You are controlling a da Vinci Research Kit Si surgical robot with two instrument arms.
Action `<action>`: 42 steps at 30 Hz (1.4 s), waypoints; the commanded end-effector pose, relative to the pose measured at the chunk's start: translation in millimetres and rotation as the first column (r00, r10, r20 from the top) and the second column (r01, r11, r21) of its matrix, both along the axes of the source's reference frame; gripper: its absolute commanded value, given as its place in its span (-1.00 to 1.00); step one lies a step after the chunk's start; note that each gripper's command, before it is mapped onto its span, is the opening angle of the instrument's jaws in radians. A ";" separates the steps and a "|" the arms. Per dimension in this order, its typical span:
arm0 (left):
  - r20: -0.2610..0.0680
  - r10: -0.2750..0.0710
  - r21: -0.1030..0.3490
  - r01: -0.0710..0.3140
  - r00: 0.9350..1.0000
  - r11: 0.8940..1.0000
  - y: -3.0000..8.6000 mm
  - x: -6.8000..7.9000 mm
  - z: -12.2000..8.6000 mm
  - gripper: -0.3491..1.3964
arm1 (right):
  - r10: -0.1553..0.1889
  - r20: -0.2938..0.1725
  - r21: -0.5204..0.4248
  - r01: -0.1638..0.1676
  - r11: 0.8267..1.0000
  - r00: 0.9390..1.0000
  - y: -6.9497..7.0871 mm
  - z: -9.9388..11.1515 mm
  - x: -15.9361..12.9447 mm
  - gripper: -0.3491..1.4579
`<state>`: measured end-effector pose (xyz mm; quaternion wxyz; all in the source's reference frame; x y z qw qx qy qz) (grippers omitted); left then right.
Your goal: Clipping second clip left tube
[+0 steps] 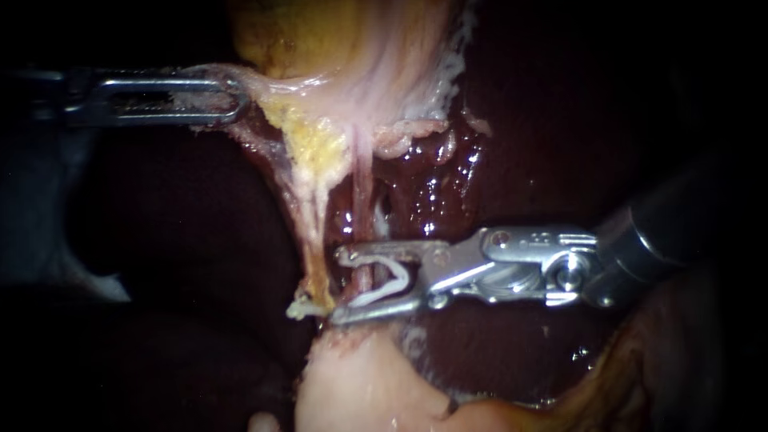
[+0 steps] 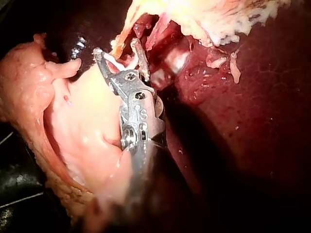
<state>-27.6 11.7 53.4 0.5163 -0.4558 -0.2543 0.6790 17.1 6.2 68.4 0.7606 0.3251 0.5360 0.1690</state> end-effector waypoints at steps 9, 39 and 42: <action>0.000 0.000 0.000 0.000 1.000 1.000 0.0 0.0 -0.1 -1.00 | -0.022 0.003 0.018 0.021 1.000 1.000 -0.8 1.0 2.6 -0.07; 0.000 0.000 0.000 0.000 1.000 1.000 0.0 0.0 -0.1 -1.00 | -0.095 -0.081 0.054 0.100 0.994 0.992 -5.2 -2.5 7.6 -0.08; 0.001 0.000 0.001 0.000 1.000 1.000 0.0 0.0 -0.2 -1.00 | -0.092 -0.087 0.056 0.097 0.994 0.992 -5.1 -3.1 7.6 -0.09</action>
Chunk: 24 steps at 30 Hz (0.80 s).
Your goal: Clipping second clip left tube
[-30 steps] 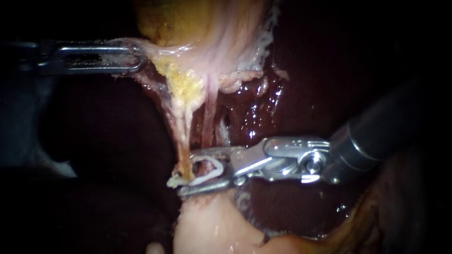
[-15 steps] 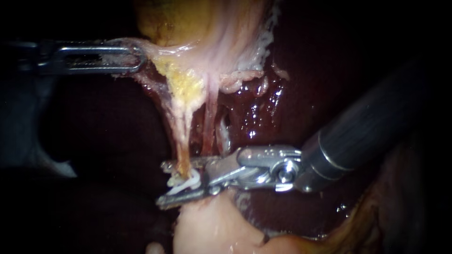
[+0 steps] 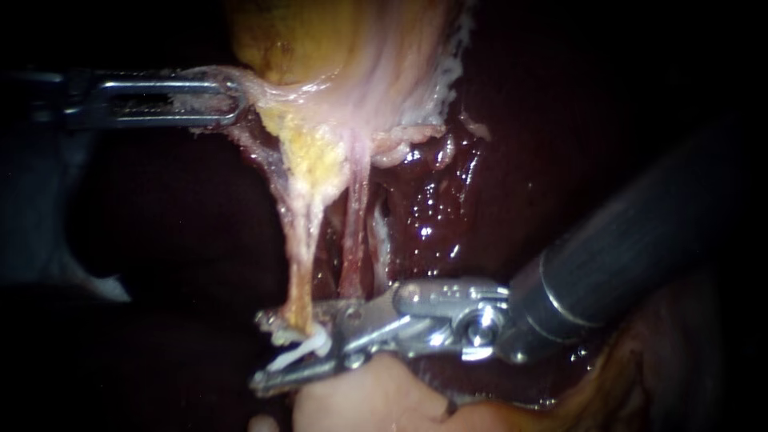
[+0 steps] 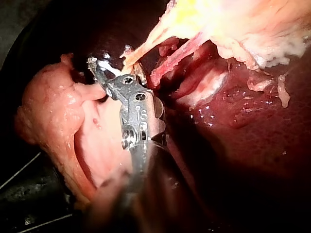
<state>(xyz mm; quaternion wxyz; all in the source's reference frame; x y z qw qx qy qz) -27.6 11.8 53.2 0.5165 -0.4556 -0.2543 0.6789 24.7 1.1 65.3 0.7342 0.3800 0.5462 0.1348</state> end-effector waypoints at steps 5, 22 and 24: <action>0.001 0.001 0.000 -0.001 1.000 1.000 0.0 0.0 0.0 -1.00 | 0.003 -0.001 0.011 -0.003 1.000 1.000 0.6 -0.5 -0.2 -0.12; 0.001 0.001 0.000 -0.001 1.000 1.000 0.0 0.0 0.0 -1.00 | 0.055 0.036 0.038 -0.057 0.998 0.998 1.7 0.3 -0.8 -0.72; 0.001 0.001 0.000 -0.001 1.000 1.000 0.0 0.0 0.0 -1.00 | 0.059 0.041 0.048 -0.061 0.997 0.997 1.7 0.3 -1.0 -0.86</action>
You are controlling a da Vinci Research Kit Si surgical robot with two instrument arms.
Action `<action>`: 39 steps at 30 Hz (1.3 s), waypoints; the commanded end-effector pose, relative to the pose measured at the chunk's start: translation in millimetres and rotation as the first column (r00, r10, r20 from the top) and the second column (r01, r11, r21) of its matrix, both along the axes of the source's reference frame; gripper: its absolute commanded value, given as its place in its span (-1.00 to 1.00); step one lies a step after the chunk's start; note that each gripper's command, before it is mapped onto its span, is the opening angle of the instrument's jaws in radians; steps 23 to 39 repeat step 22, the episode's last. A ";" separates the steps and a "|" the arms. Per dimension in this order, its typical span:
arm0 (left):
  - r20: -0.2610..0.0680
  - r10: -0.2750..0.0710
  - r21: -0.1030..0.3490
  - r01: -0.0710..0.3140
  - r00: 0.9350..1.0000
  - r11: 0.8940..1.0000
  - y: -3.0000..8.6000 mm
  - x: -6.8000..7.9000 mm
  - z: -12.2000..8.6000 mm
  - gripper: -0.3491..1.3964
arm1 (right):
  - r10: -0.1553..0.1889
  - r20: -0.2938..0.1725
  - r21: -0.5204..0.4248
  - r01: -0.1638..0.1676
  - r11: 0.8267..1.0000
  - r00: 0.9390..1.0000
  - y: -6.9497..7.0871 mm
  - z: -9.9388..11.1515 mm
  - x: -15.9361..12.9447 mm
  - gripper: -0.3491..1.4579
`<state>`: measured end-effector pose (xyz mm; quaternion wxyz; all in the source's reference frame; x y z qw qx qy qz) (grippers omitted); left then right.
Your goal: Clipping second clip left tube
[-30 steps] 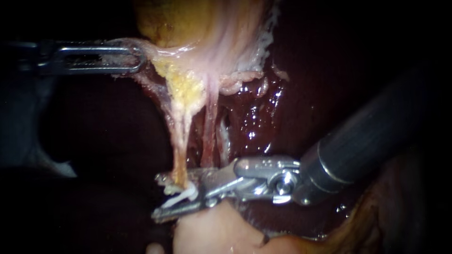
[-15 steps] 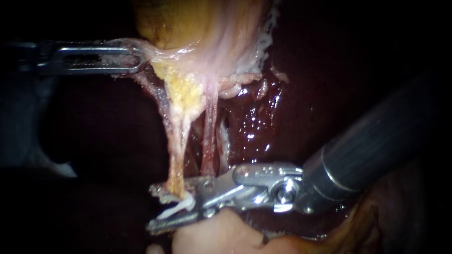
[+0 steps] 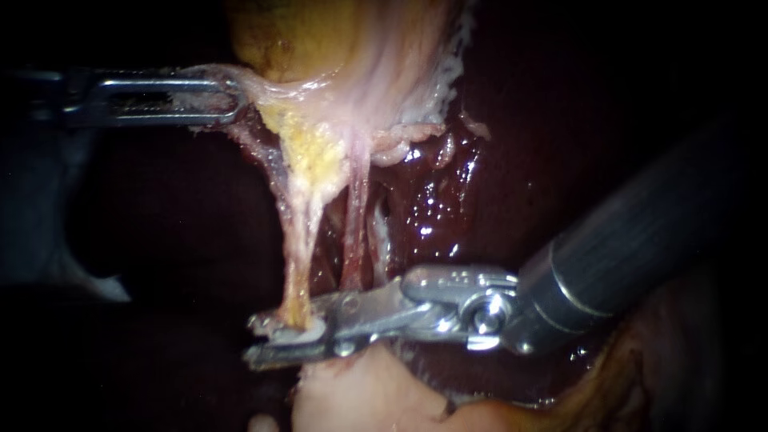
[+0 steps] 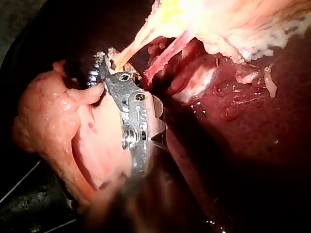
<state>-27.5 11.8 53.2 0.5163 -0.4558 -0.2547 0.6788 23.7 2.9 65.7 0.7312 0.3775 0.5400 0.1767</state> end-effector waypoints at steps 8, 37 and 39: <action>0.000 0.000 0.000 0.000 1.000 1.000 0.0 0.0 0.0 -1.00 | 0.006 0.019 0.071 -0.007 0.997 1.000 0.1 0.3 -0.6 -1.00; 0.000 0.000 0.000 0.000 1.000 1.000 0.0 0.0 0.1 -1.00 | 0.001 0.019 0.083 -0.002 0.997 1.000 0.3 0.8 -0.9 -1.00; 0.000 0.000 0.000 0.000 1.000 1.000 0.0 0.0 0.1 -1.00 | 0.001 0.019 0.083 -0.002 0.997 1.000 0.3 0.8 -0.9 -1.00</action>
